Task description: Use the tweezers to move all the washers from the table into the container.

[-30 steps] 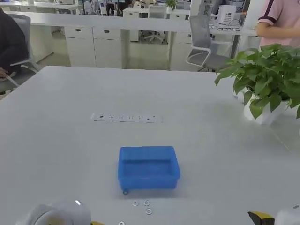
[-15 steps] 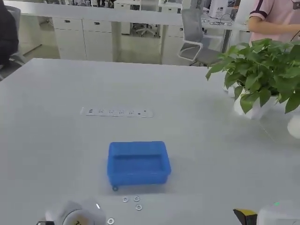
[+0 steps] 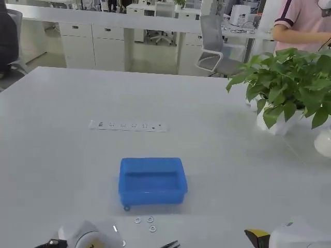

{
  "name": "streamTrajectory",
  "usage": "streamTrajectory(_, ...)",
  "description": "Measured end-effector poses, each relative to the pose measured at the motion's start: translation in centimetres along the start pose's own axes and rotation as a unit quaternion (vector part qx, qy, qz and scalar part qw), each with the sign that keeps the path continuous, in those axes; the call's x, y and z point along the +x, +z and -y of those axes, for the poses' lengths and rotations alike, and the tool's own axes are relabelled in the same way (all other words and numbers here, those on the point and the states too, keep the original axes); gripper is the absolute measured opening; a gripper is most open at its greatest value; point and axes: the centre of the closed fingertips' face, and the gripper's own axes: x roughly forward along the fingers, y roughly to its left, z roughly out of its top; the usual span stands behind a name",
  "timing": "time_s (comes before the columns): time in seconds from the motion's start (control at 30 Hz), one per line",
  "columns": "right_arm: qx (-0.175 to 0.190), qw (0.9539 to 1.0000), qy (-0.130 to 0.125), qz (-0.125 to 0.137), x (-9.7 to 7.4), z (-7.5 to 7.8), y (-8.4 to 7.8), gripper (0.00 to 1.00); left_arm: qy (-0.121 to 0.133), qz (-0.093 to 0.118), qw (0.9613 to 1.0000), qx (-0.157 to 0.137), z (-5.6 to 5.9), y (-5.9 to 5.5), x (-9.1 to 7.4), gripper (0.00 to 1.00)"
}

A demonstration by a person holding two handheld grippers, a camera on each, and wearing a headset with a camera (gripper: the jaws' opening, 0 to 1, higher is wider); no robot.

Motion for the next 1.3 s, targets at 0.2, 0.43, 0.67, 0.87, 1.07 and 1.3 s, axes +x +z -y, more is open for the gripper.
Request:
streamTrajectory(0.2,-0.031,0.9988,0.039,-0.006,0.9,-2.5,0.0,0.75,0.009,0.021,0.9997,-0.010,0.8,1.4,-2.5,0.00)
streamTrajectory(0.43,-0.100,0.9924,0.066,-0.029,2.5,-3.8,-0.9,0.65,0.023,0.040,0.9986,-0.026,1.3,3.1,-4.8,0.00)
streamTrajectory(0.67,-0.137,0.9817,0.120,-0.056,4.3,-6.1,-1.7,0.40,0.038,0.062,0.9968,-0.034,1.6,4.8,-6.8,0.00)
streamTrajectory(0.87,-0.154,0.9731,0.159,-0.064,6.4,-7.7,-1.4,0.27,0.041,0.067,0.9966,-0.022,1.6,5.7,-7.4,0.00)
streamTrajectory(1.07,-0.186,0.9621,0.189,-0.063,8.0,-8.9,-1.0,0.19,0.018,0.053,0.9983,0.016,2.1,6.3,-7.6,0.00)
streamTrajectory(1.3,-0.229,0.9459,0.217,-0.078,9.1,-9.7,-1.8,0.10,-0.003,0.032,0.9935,0.109,2.8,6.7,-7.3,0.00)
